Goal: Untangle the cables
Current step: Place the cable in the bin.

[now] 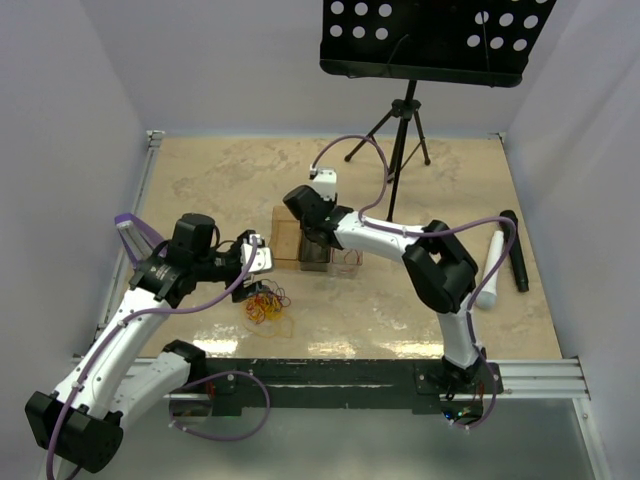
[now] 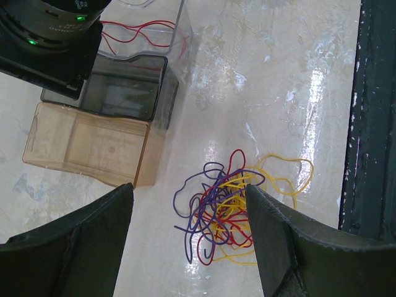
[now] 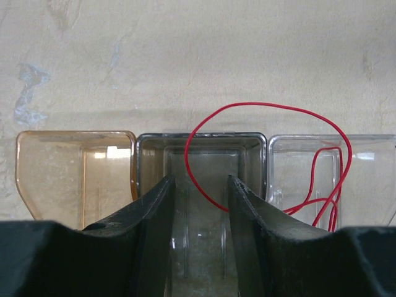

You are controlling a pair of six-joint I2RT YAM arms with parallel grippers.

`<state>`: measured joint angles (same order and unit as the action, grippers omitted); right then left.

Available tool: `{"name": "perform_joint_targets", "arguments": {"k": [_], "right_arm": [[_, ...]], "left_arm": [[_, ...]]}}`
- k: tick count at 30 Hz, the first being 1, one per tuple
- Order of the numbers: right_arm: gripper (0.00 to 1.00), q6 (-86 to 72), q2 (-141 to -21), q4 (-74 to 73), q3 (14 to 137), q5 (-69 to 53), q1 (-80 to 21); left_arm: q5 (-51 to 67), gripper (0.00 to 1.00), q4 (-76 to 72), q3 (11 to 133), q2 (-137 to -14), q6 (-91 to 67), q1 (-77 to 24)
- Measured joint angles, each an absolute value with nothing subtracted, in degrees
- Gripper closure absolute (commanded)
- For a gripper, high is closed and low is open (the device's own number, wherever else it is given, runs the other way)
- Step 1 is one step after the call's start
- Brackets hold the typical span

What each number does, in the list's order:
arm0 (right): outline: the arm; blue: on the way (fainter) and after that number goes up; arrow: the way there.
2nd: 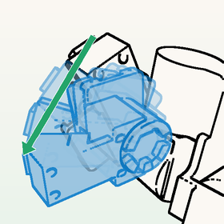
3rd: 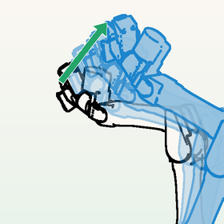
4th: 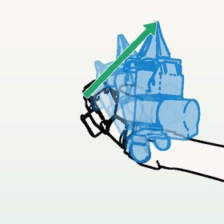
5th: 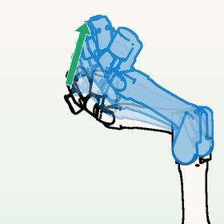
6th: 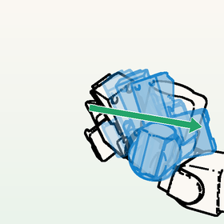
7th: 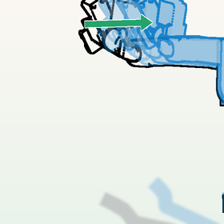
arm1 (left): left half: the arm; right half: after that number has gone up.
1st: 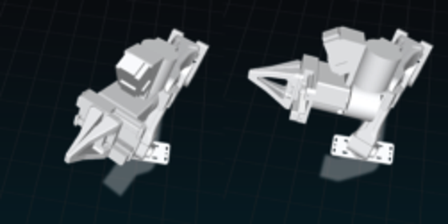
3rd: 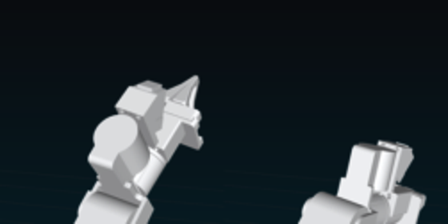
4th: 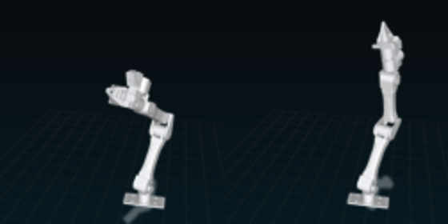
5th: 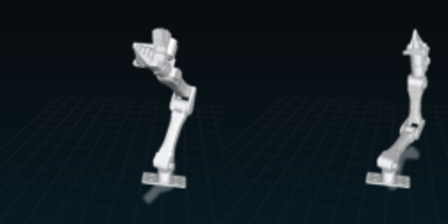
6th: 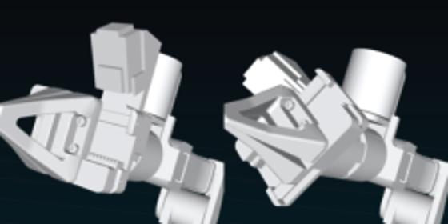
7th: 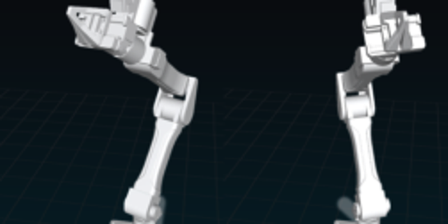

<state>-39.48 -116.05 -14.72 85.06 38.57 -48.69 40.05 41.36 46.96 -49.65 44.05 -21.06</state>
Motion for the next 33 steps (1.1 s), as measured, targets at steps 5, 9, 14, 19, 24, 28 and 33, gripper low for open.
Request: {"name": "perform_joint_targets", "arguments": {"k": [5,9,14,19,24,28,33], "right_arm": [[0.66,-38.5,-118.1,-14.7,87.6,39.5,-48.7],[0.81,-38.2,-119.3,-14.9,87.9,39.6,-48.7],[1.00,-38.0,-119.7,-15.2,88.0,39.6,-48.7],[1.00,-38.3,-116.8,-15.0,86.0,39.6,-48.7],[1.00,-39.7,-103.6,-13.7,78.9,39.3,-48.7],[1.00,-41.7,-94.0,-9.8,73.5,37.6,-48.7],[1.00,-45.6,-89.8,-2.2,64.0,30.9,-47.9]], "left_arm": [[39.9,0.23,41.2,46.9,-49.6,44.1,-21.1],[39.6,0.23,41.2,46.6,-49.6,44.1,-21.1],[39.5,0.23,41.2,46.0,-49.6,44.1,-21.1],[39.4,0.23,41.2,46.0,-49.6,44.1,-21.1],[39.4,0.23,41.0,45.9,-49.6,44.1,-21.1],[39.5,0.23,40.8,45.9,-49.6,44.1,-21.1],[39.5,0.23,40.8,45.9,-49.6,44.1,-21.1]]}}
